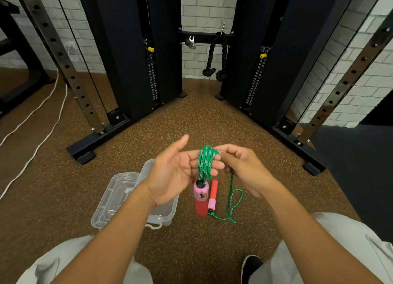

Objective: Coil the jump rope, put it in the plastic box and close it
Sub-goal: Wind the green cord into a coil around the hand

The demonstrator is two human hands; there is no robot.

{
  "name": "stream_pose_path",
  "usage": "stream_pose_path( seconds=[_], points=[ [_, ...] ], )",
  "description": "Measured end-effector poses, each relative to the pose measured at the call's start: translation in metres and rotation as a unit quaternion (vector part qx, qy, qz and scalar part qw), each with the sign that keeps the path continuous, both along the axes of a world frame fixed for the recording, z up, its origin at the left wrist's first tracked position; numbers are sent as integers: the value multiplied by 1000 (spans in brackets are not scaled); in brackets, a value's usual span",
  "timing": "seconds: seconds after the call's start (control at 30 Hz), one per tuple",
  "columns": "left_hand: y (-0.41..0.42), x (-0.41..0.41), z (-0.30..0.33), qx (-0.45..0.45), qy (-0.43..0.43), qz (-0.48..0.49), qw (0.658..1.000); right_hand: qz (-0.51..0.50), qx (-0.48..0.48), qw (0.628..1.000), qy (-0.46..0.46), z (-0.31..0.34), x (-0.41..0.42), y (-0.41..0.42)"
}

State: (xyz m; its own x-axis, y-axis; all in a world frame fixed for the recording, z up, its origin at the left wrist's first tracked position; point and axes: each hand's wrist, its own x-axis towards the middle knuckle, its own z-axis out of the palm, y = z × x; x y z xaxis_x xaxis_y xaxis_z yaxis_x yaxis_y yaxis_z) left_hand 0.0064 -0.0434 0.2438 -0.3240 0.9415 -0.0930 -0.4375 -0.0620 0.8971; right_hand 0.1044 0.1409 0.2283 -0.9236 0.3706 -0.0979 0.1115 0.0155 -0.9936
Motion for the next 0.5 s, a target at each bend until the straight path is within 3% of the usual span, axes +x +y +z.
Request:
stream_pose_path(
  seconds=[0.5],
  points=[
    [-3,-3,6,-8,32,153,988,53,276,959,-40,-19,-2,-25]
  ],
)
